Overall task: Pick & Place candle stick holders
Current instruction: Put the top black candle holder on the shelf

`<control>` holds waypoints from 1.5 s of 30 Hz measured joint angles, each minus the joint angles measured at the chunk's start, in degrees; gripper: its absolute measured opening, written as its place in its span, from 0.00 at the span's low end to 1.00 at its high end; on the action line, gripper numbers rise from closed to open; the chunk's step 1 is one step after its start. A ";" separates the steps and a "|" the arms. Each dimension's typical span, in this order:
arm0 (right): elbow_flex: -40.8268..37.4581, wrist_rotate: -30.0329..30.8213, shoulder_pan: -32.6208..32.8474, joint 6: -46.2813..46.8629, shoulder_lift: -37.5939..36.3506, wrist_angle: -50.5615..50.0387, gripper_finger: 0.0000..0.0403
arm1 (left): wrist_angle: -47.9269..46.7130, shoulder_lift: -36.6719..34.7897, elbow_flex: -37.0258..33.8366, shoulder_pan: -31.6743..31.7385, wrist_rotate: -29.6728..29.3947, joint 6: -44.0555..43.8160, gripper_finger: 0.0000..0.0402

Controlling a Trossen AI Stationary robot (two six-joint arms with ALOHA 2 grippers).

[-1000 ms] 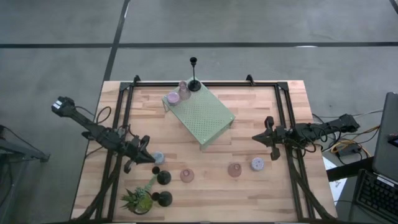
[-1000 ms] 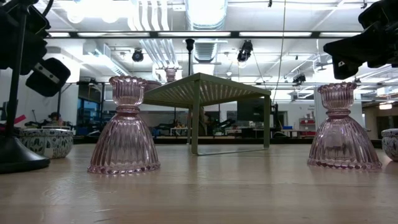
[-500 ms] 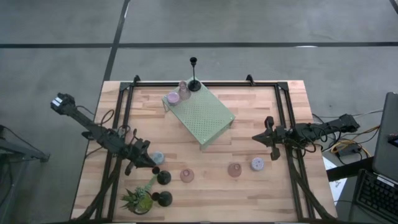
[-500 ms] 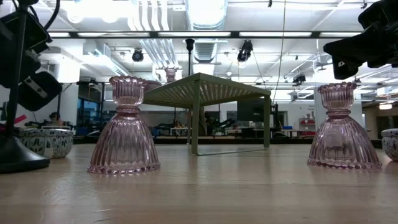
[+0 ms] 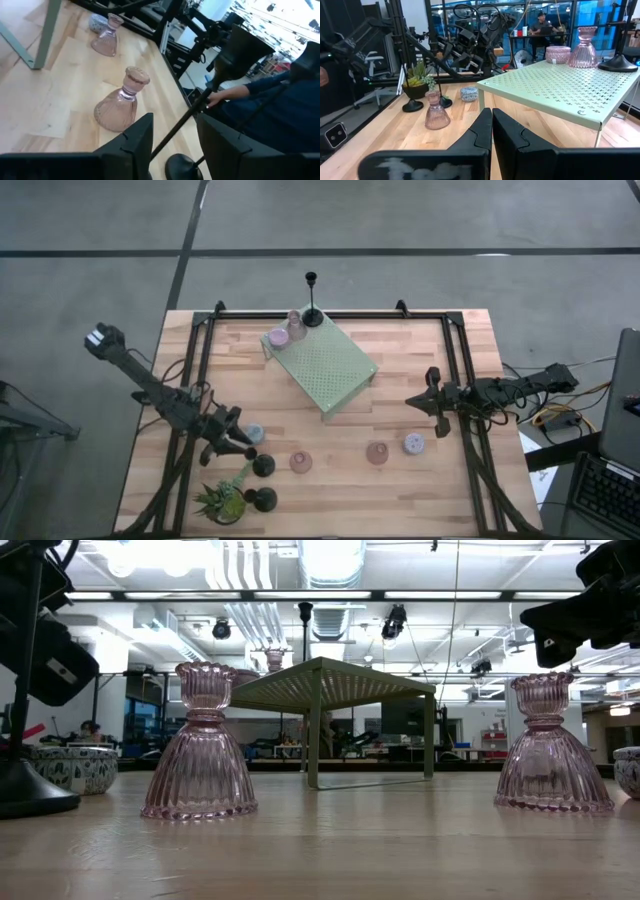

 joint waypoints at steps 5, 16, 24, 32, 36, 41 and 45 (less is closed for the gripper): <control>0.00 -0.01 0.00 0.15 0.00 -0.02 0.02 | 1.84 3.74 0.44 -0.87 -0.86 0.88 0.39; 0.00 0.00 0.00 -0.05 0.00 -0.02 0.02 | 6.70 14.89 4.95 -1.39 -1.08 3.16 0.39; 0.00 0.00 0.00 0.12 0.00 -0.02 0.02 | 14.09 18.70 5.64 -1.92 -0.24 4.32 0.39; 0.00 0.00 0.00 0.15 0.00 0.00 0.02 | 15.28 19.46 6.14 -2.27 -0.85 6.42 0.39; 0.00 0.00 0.00 -0.07 0.00 -0.02 0.02 | 15.31 20.47 6.84 -2.27 -2.30 7.76 0.39; 0.00 0.00 0.00 -0.05 -0.01 -0.01 0.02 | 14.74 22.80 7.58 -2.27 -3.66 9.26 0.37; -0.02 0.00 0.00 0.15 -0.02 -0.02 0.02 | 15.91 24.20 8.56 -2.27 -3.84 9.55 0.32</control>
